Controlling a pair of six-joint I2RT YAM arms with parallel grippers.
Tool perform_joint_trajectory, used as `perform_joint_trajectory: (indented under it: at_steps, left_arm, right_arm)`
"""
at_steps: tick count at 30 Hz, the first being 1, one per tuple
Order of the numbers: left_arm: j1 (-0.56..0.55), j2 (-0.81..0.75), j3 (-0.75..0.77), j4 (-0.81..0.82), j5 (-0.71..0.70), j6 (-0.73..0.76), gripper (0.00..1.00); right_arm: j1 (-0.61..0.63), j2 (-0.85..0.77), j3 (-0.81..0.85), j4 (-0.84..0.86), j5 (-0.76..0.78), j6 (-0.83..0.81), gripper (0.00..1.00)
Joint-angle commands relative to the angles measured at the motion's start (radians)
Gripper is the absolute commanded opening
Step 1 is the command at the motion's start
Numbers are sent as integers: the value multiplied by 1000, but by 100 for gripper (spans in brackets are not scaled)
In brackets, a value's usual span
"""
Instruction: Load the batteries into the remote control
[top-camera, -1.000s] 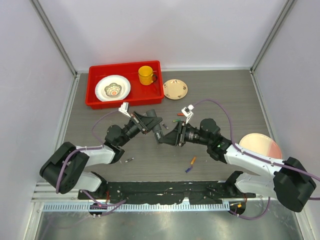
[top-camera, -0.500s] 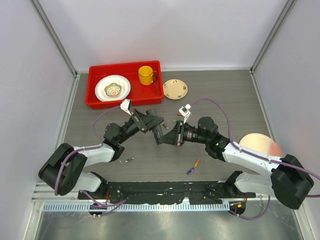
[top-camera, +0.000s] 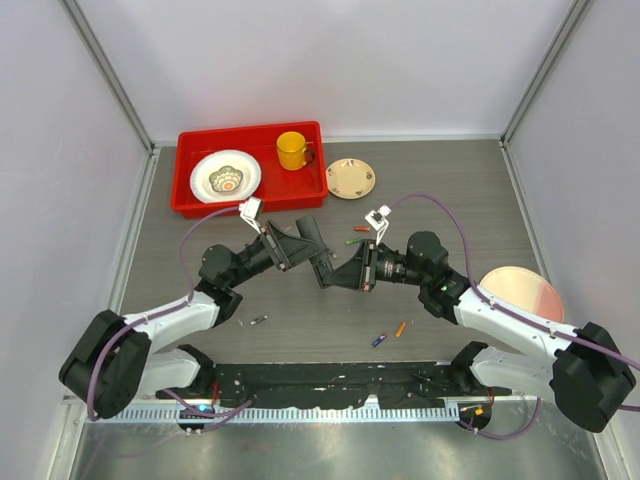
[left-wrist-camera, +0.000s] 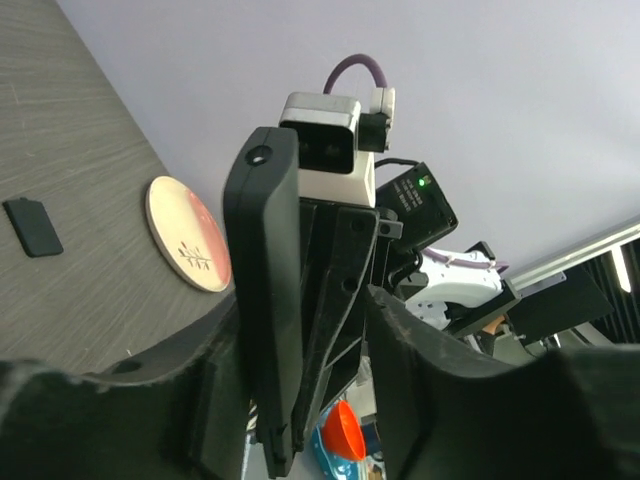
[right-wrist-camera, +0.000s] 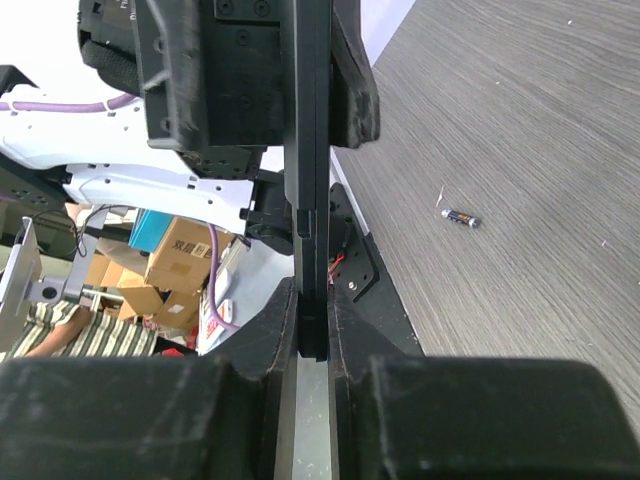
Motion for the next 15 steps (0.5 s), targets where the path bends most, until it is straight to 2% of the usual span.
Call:
perform_joint_trajectory:
  at_steps: [1,5,7,9,15]
  left_arm:
    - [4,43,12,111,69,-30,45]
    - [4,95,13,195,91,-63,40]
    - [4,106,12,226,98,-70,32]
    - [4,117,13,229,103,-77,32]
    - [4,117,-2,241,106,-75,47]
  right_arm:
    - [-16,-6,23,61,-78,17,1]
    - [-24,-3,29,49,-106,13,1]
    - [-27,-5,34,34,-117,7,1]
    - [-33,-6,37,23,-126,2,1]
    - [-56,-23,38,-2,-152,-6,1]
